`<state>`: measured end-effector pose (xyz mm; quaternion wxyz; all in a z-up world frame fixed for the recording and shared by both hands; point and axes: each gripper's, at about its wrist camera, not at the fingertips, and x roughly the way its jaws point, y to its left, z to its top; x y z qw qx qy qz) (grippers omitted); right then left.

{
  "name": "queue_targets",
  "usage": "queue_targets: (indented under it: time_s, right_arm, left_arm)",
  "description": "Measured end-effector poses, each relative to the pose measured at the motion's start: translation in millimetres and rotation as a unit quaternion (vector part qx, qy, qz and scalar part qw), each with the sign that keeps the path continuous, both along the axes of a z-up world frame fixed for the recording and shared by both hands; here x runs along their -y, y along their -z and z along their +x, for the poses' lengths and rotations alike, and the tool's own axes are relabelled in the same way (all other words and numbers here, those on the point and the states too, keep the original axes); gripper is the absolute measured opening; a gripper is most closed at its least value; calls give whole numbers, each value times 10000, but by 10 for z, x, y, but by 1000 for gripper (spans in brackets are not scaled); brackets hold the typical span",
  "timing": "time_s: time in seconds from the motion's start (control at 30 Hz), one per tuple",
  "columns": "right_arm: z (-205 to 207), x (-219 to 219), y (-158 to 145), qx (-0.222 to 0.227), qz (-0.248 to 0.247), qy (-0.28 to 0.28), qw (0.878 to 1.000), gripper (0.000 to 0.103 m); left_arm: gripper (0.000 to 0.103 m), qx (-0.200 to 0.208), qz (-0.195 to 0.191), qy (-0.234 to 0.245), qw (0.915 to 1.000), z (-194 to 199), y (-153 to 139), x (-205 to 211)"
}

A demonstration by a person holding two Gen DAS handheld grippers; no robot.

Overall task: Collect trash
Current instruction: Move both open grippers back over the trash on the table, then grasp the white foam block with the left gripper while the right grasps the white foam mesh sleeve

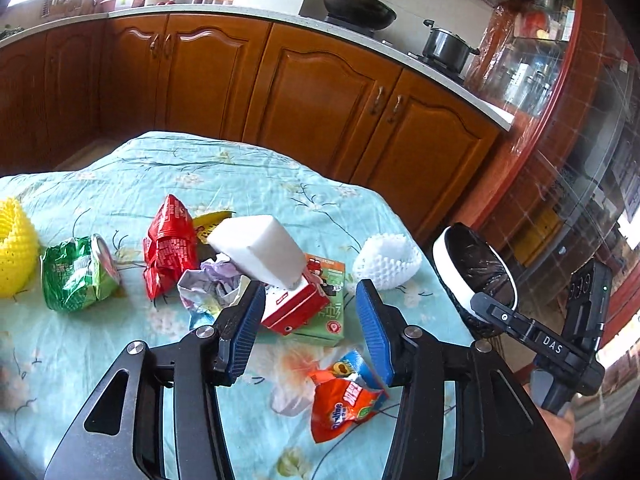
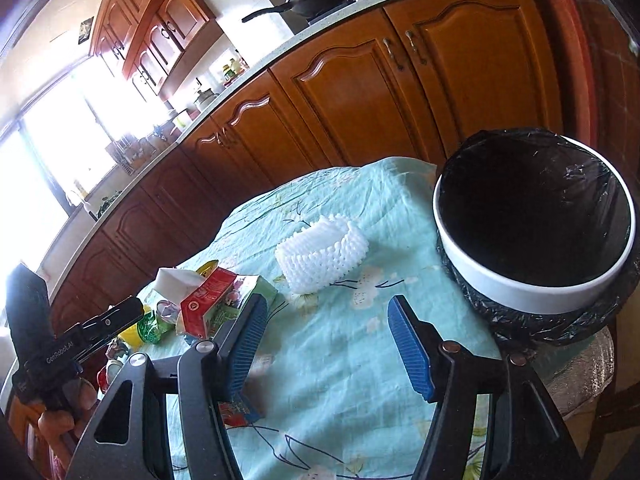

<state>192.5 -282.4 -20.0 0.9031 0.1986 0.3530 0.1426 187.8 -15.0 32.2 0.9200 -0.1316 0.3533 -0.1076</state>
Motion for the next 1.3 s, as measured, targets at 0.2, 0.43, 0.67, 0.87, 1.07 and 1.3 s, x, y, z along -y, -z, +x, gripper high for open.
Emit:
queue_targets:
  time_s: [0.2,0.43,0.67,0.87,1.07,1.3]
  right_arm:
    - [22,-89,14,-34,-32,-73,10000,65]
    - [137,-180,16,-77,-81,-153,9998,65]
    - [319,-263,33,-116,-90,-229,9996,65]
    - [591,-242,45,-165,-101,-111,9998,65]
    - [903,-220,209,-445,-188,-16,9988,65]
    - [889,-272,339,-538,-340,-108,9979,5]
  left_arm:
    - [54,-48,4,-125,9999,51,49,-115]
    - [69,-183,-21,-191,9996,206,73,-154]
    - [70,-393,-165,-310,9986,439,139,-221]
    - [69,-532,-278,-406,9974,592,203,-252]
    - [46,-488,-140,-290,9983,567,254,-247]
    - [42,-383,-39,-163,9991,453,249,-267]
